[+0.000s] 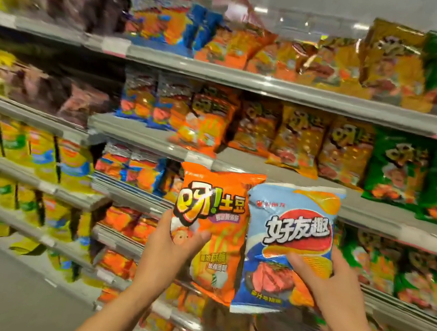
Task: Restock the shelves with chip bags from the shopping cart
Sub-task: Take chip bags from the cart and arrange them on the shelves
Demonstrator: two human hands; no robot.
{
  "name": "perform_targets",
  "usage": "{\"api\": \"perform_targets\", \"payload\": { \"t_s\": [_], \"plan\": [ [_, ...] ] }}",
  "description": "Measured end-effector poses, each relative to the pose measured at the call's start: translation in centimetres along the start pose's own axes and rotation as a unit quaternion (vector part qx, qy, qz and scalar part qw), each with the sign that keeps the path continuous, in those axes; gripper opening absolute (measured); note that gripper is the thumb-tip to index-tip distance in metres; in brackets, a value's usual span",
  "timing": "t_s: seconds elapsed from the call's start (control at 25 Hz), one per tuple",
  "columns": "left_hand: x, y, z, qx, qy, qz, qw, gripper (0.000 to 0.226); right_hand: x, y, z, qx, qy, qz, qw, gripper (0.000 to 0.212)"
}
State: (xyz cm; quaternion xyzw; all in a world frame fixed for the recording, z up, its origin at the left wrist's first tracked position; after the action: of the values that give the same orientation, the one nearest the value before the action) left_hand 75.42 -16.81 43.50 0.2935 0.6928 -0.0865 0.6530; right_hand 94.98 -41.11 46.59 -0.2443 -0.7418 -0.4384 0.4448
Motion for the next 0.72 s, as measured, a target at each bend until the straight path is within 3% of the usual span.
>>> {"api": "perform_targets", "payload": {
  "t_s": [0.28,0.48,0.72],
  "plan": [
    [-2.3,7.3,-5.2,-0.013,0.017,0.006,1.0,0.05,4.2,5.3,7.3,0.014,0.026,-0.016,0.999,0.033],
    [-5.5,13.2,-3.1,-0.001,0.03,0.034,0.999,0.046,4.8,10.7,6.9,-0.008,0.066,0.009,0.998,0.04],
    [-6.5,21.7,3.4,0.067,0.058,0.045,0.995,0.062,0.8,18.0,5.2,-0.028,0.143,0.053,0.988,0.017]
  ]
}}
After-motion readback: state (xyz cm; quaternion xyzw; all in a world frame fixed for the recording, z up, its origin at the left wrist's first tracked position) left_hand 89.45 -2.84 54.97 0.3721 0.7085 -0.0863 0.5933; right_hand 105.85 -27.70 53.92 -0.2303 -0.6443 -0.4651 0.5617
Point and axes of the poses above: each hand's wrist, its own y-axis towards the middle knuckle, its own z-axis out of the palm, x = y × z, the point moved 7 cm from there along y, towards the middle knuckle, and after that the axes turned 6 degrees about -z, right-handed, at the moved point
